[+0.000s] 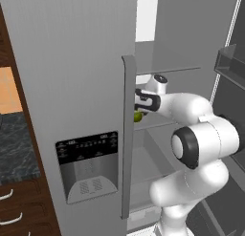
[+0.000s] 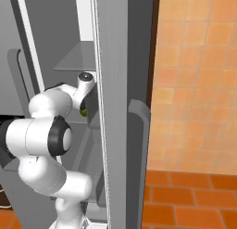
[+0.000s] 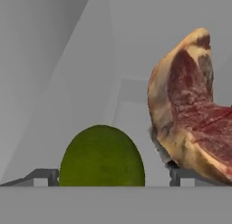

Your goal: Place one lime and one steak in each tupperware on the nearby counter, to pack two identical lunches.

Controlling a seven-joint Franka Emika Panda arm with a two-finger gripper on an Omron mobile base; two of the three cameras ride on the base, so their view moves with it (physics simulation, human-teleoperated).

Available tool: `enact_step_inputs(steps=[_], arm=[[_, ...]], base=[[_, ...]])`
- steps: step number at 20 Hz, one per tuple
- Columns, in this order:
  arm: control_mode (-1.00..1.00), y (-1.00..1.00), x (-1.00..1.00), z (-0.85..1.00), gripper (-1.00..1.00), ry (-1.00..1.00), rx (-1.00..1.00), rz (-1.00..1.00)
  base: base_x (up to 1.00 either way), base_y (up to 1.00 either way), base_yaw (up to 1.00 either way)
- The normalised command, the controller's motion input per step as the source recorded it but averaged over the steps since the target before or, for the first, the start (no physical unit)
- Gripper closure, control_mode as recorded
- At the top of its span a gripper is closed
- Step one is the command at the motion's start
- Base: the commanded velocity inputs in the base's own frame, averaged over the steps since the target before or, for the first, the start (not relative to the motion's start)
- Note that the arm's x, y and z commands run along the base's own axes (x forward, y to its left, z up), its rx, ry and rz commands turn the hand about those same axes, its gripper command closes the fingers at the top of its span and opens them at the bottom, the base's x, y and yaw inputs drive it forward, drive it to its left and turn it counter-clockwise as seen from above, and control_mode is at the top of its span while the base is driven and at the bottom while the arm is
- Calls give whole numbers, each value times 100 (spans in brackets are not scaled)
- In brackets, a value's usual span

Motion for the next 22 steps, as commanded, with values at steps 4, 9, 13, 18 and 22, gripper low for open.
enact_step_inputs(steps=[4,9,13,18,22], arm=[[-100,2,-4,-26,-100,-3,0,5],[-100,7,-8,-8,-100,-3,0,1],[-100,3,-37,-4,-100,0,0,14],[-100,21,18,-7,-100,0,0,20],[-100,26,37,-19,-100,0,-2,15]], base=[[0,0,0],[0,0,0],[0,0,0],[0,0,0],[0,0,0]])
